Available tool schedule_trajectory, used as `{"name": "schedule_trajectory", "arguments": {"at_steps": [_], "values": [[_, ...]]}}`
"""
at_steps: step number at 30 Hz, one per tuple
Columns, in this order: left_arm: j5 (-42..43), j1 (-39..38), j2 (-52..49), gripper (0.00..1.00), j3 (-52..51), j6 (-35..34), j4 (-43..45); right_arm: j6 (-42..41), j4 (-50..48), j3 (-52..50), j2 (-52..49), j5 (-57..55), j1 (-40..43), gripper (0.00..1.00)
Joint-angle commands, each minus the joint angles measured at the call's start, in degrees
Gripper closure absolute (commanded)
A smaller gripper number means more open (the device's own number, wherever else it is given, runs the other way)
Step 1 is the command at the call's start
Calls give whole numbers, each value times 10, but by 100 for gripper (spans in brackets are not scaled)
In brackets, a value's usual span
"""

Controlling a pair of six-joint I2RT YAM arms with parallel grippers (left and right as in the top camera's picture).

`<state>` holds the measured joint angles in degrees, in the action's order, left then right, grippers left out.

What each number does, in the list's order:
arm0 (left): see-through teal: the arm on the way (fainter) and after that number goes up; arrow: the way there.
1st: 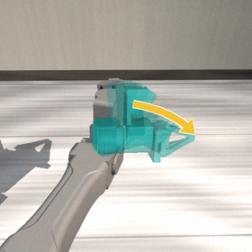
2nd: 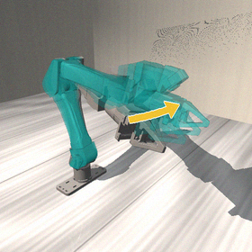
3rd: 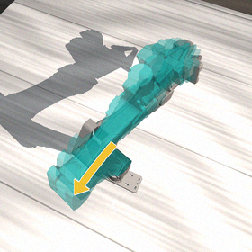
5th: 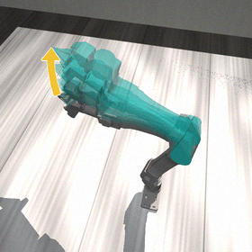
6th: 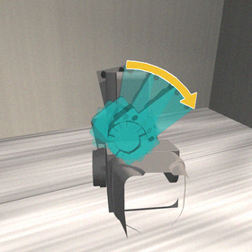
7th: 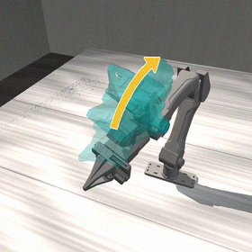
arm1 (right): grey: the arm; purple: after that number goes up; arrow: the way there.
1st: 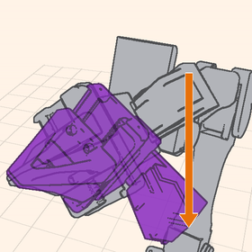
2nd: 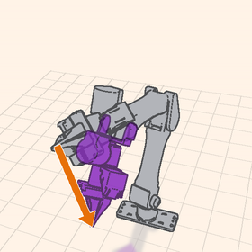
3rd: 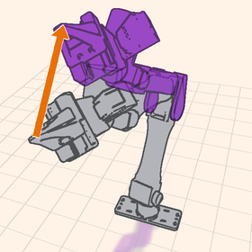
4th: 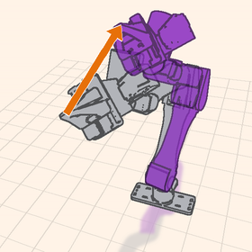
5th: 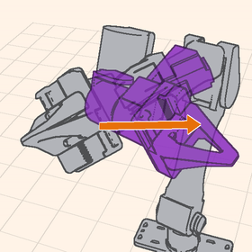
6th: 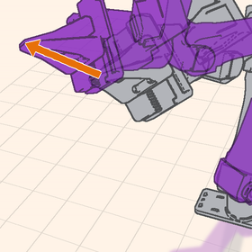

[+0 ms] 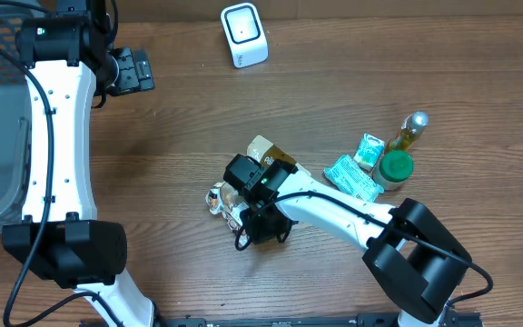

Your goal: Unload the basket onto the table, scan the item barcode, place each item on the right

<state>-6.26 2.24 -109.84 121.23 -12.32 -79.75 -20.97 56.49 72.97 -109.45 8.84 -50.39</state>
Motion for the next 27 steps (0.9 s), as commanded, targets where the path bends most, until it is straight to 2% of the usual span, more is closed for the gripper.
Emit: {"name": "schedule_trajectory", "arguments": {"at_steps": [1, 4, 7, 27], "values": [[-1, -4, 9, 0, 7, -6, 1, -1, -5, -7, 2, -9, 0, 93], [-1, -4, 9, 0, 7, -6, 1, 0, -12, -7, 2, -9, 0, 92], [-1, -4, 9, 0, 7, -6, 1, 0, -20, -7, 2, -9, 0, 87], [-1, -4, 9, 0, 7, -6, 1, 0, -85, -6, 2, -2, 26, 88]]}}
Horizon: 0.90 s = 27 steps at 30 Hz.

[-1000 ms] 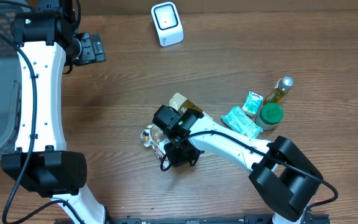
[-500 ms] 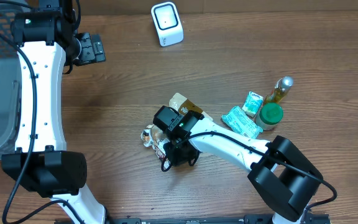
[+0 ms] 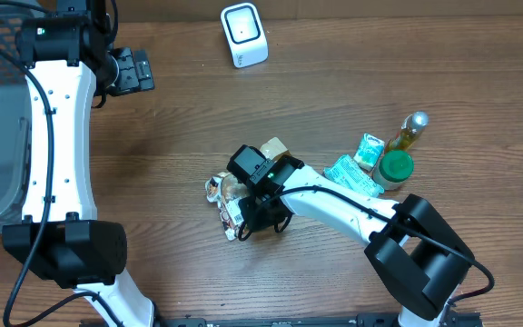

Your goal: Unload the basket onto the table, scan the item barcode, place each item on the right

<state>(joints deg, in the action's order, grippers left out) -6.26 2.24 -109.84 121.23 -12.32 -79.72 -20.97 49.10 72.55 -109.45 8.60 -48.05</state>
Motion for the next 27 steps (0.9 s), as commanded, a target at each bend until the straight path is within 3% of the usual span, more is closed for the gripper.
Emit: {"name": "schedule_trajectory", "arguments": {"at_steps": [1, 14, 23, 27], "values": [[-1, -4, 9, 0, 7, -6, 1, 0, -15, -2, 2, 1, 2, 88], [-1, -4, 9, 0, 7, -6, 1, 0, -113, -2, 2, 0, 2, 87], [-1, -4, 9, 0, 7, -6, 1, 0, -124, -1, 2, 7, 2, 87], [-1, -4, 9, 0, 7, -6, 1, 0, -119, 42, 3, 7, 10, 79]]}}
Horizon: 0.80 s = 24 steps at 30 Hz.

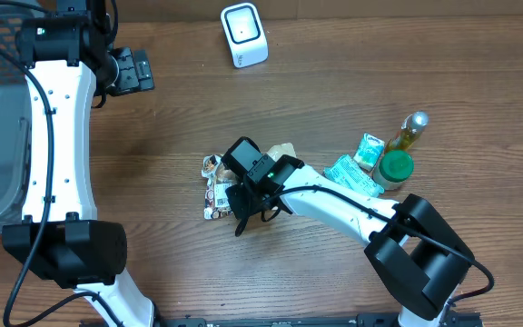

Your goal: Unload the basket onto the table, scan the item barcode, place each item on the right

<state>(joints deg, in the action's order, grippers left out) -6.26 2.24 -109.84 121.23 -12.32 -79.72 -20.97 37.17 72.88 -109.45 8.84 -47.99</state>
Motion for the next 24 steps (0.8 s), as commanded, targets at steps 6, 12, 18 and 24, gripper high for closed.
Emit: {"name": "schedule_trajectory", "arguments": {"at_steps": [6, 12, 18, 24], "values": [[-1, -4, 9, 0, 7, -6, 1, 0, 66, 80, 3, 5, 16, 76], [-1, -4, 9, 0, 7, -6, 1, 0, 147, 81, 2, 24, 16, 70], [-1, -4, 9, 1, 7, -6, 0, -1, 173, 81, -3, 24, 16, 69], [-1, -4, 9, 0, 7, -6, 1, -20, 170, 73, -18, 24, 13, 70]]}}
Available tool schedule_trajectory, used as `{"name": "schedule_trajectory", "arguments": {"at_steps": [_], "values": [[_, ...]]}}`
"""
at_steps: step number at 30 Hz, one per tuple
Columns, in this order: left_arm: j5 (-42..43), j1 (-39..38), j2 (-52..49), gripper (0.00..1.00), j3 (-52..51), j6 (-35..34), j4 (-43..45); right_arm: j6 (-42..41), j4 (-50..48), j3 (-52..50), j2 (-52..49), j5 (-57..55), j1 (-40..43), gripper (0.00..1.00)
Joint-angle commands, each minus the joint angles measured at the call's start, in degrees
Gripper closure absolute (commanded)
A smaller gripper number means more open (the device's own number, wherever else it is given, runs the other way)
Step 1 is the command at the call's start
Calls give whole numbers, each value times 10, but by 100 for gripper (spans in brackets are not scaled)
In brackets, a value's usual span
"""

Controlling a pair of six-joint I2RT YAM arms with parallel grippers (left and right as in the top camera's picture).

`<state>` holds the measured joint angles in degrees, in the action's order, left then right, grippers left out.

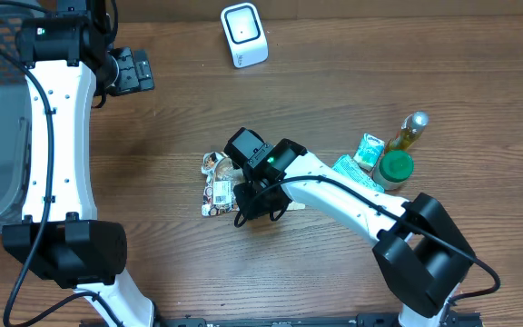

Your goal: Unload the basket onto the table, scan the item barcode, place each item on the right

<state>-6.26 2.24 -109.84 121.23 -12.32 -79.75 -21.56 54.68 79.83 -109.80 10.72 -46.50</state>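
A small printed snack packet (214, 186) shows its white barcode label upward, left of the table's middle. My right gripper (231, 189) is at the packet's right edge and appears shut on it; its black wrist hides the fingers. The white scanner (243, 34) stands at the back edge, far from the packet. My left gripper (133, 70) rests at the back left, away from everything, and its jaws cannot be made out.
At the right stand a green-lidded jar (394, 167) and a small oil bottle (410, 131), with two green packets (368, 148) beside them. A grey bin fills the left edge. The left arm's white link (57, 145) runs down the left side.
The right wrist has turned a little and its arm now lies further right. The packet stays at almost the same spot with its label up. The tan item behind the wrist no longer shows.
The right gripper was first over the packet near the table's middle, with a tan item just behind it. The packet then lay further left with each moment and came to show its barcode label. The left arm has stayed still throughout.
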Motion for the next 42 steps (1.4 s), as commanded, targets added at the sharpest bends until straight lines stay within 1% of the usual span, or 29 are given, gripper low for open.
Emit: {"name": "schedule_trajectory", "arguments": {"at_steps": [1, 6, 10, 11, 21, 22, 26, 29, 30, 31, 32, 35, 38, 40, 42], "values": [[-1, -4, 9, 0, 7, -6, 1, -14, -9, -1, -15, 5, -3, 70], [-1, -4, 9, 0, 7, -6, 1, -14, -63, -35, -15, 2, -3, 69], [-1, -4, 9, 0, 7, -6, 1, -13, -100, -37, -15, -19, -3, 70], [-1, -4, 9, 1, 7, -6, 1, -14, -128, -37, -15, -38, -3, 70], [-1, -4, 9, 0, 7, -6, 1, -13, -181, -37, -15, -88, -3, 68], [-1, -4, 9, 0, 7, -6, 1, -13, -186, -37, -15, -88, -3, 66], [-1, -4, 9, 0, 7, -6, 1, -9, -207, -37, -15, -88, -3, 51], [-1, -4, 9, 0, 7, -6, 1, -9, -220, -34, -14, -83, -3, 49], [-1, -4, 9, 1, 7, -6, 1, -9, -216, -26, -13, -70, -3, 46], [-1, -4, 9, 0, 7, -6, 1, -9, -209, -20, -11, -62, -3, 41], [-1, -4, 9, 0, 7, -6, 1, 0, -187, -6, -5, -47, -3, 35], [-1, -4, 9, 0, 7, -6, 1, 40, -119, 30, 25, -43, 0, 26], [-1, -4, 9, 0, 7, -6, 1, 41, -76, 54, 50, -52, 10, 21], [-1, -4, 9, 1, 7, -6, 1, 41, -47, 64, 70, -52, 30, 13], [-1, -4, 9, 1, 7, -6, 1, 41, -26, 64, 79, -52, 57, 1]]}}
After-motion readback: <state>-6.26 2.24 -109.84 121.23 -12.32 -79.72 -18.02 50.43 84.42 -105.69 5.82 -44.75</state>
